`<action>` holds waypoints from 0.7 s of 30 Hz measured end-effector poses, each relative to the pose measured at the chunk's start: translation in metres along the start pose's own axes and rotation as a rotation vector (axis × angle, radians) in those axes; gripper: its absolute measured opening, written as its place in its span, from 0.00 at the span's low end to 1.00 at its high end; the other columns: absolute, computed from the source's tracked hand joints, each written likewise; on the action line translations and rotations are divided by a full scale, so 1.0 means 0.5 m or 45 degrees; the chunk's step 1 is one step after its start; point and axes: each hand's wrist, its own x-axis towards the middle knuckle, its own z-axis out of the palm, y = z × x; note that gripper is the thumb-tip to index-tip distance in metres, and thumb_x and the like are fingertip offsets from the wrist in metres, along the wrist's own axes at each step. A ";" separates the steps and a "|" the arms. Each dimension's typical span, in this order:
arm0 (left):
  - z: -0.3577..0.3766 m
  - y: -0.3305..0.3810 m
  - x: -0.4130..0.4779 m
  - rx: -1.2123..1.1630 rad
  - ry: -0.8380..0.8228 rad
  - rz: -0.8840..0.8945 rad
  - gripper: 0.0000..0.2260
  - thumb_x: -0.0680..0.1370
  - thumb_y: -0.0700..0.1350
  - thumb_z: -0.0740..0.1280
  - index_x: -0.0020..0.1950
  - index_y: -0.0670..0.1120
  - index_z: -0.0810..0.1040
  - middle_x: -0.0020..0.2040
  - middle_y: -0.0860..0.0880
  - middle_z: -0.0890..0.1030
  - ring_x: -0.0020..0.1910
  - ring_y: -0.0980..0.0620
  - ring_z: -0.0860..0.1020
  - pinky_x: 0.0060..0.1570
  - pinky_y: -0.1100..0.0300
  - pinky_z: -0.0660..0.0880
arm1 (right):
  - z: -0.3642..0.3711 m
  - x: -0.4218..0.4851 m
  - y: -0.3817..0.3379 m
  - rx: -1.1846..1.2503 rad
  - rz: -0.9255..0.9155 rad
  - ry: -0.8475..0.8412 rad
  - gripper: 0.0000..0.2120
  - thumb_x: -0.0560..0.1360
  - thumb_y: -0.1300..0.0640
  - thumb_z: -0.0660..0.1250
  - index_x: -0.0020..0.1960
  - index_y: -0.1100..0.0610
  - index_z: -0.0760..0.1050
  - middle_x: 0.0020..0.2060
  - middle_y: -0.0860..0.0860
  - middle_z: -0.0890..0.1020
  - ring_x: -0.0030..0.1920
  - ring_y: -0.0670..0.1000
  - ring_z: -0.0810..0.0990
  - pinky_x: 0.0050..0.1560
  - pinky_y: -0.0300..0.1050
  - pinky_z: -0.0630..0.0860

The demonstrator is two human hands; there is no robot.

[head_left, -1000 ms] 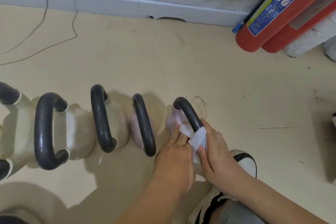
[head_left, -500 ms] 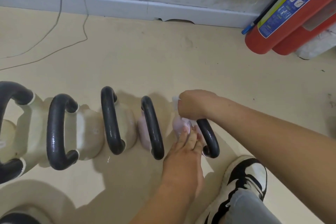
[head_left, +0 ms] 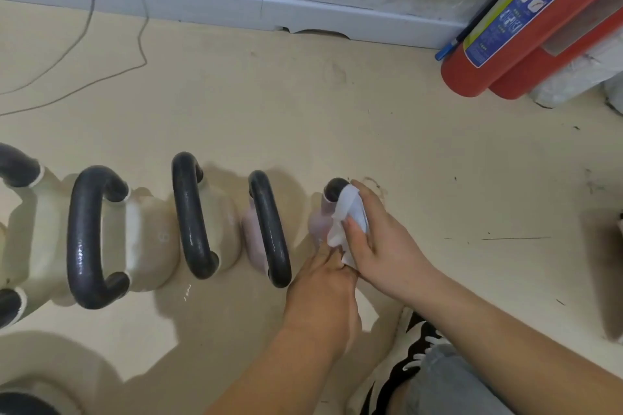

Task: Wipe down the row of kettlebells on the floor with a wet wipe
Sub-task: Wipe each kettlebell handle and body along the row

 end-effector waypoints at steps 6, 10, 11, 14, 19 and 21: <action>0.010 0.000 0.000 0.032 -0.062 0.028 0.36 0.79 0.40 0.60 0.84 0.52 0.48 0.84 0.55 0.47 0.82 0.55 0.39 0.80 0.57 0.54 | 0.032 -0.084 0.062 -0.198 -0.108 0.132 0.32 0.82 0.41 0.53 0.80 0.58 0.58 0.68 0.53 0.77 0.64 0.52 0.78 0.61 0.42 0.74; 0.013 -0.002 -0.038 0.056 -0.088 0.021 0.37 0.78 0.38 0.60 0.84 0.51 0.47 0.84 0.55 0.44 0.82 0.55 0.41 0.80 0.57 0.54 | 0.017 -0.092 0.059 -0.270 -0.151 0.051 0.32 0.84 0.43 0.53 0.82 0.59 0.53 0.71 0.56 0.74 0.64 0.53 0.77 0.60 0.40 0.72; 0.015 0.002 -0.054 0.044 -0.098 0.000 0.37 0.78 0.39 0.60 0.84 0.50 0.46 0.84 0.54 0.43 0.82 0.55 0.40 0.79 0.58 0.54 | 0.009 -0.097 0.058 -0.256 -0.128 -0.001 0.32 0.85 0.44 0.54 0.83 0.58 0.50 0.72 0.56 0.73 0.62 0.54 0.78 0.58 0.42 0.74; 0.018 0.014 -0.094 -0.026 -0.167 -0.113 0.35 0.79 0.42 0.61 0.83 0.49 0.49 0.84 0.54 0.40 0.82 0.55 0.47 0.75 0.59 0.63 | -0.020 -0.112 0.037 -0.220 -0.043 -0.133 0.26 0.86 0.48 0.54 0.81 0.55 0.54 0.72 0.55 0.71 0.53 0.55 0.79 0.50 0.48 0.75; -0.005 0.043 -0.130 -0.167 -0.171 -0.210 0.15 0.80 0.42 0.59 0.67 0.44 0.70 0.83 0.50 0.55 0.79 0.49 0.62 0.66 0.57 0.69 | -0.052 -0.144 0.021 -0.199 -0.003 -0.175 0.13 0.86 0.55 0.52 0.45 0.43 0.64 0.40 0.45 0.72 0.39 0.46 0.71 0.44 0.51 0.71; -0.006 0.050 -0.127 -0.187 -0.126 -0.199 0.12 0.79 0.40 0.59 0.62 0.45 0.72 0.77 0.50 0.65 0.75 0.48 0.67 0.63 0.58 0.70 | -0.056 -0.160 0.021 -0.262 0.145 -0.285 0.14 0.87 0.53 0.51 0.43 0.42 0.62 0.37 0.46 0.74 0.37 0.45 0.72 0.43 0.47 0.70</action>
